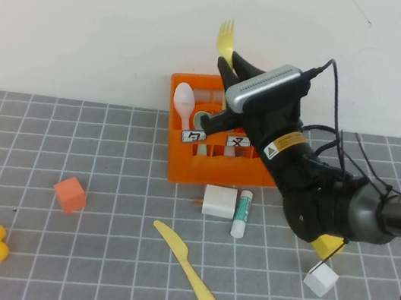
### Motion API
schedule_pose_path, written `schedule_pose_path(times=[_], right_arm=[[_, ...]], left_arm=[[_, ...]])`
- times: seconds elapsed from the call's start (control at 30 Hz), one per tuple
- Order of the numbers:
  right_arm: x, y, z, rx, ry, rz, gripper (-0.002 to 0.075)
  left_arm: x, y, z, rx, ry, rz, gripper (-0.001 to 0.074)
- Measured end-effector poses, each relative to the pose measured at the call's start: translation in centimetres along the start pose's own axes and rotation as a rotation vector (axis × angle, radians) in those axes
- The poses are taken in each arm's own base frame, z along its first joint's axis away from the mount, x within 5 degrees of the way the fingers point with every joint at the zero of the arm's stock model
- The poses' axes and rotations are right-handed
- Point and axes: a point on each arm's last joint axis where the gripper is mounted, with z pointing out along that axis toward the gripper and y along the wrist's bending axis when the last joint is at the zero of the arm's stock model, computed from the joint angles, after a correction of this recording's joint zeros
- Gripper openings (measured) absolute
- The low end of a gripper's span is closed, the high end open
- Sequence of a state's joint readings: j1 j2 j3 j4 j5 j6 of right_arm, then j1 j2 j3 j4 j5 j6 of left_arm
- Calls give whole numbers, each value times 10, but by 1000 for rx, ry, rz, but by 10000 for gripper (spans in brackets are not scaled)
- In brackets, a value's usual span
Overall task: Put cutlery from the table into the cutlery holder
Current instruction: Place the fork on the box
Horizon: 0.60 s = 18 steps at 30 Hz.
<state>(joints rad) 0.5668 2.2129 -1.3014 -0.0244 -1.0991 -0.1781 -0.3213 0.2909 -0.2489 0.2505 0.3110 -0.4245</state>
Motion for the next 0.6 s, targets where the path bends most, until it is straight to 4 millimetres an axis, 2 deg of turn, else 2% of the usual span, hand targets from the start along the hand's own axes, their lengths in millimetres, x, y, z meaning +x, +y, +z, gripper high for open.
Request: schedule_pose_path(times=[0.37,0.43,0.53,0.6], right_arm=[[22,1,-1,19,86,25,134],[27,1,-2,24,102,46,188],[35,1,-3,45,123,91,325],[38,-1,-4,67,131,112,386]], left_arm=[[0,0,0,-2,-1,6,0],[0,0,0,-2,-1,6,0],[0,0,0,-2,-1,7,0],[0,0,0,-2,-1,7,0]])
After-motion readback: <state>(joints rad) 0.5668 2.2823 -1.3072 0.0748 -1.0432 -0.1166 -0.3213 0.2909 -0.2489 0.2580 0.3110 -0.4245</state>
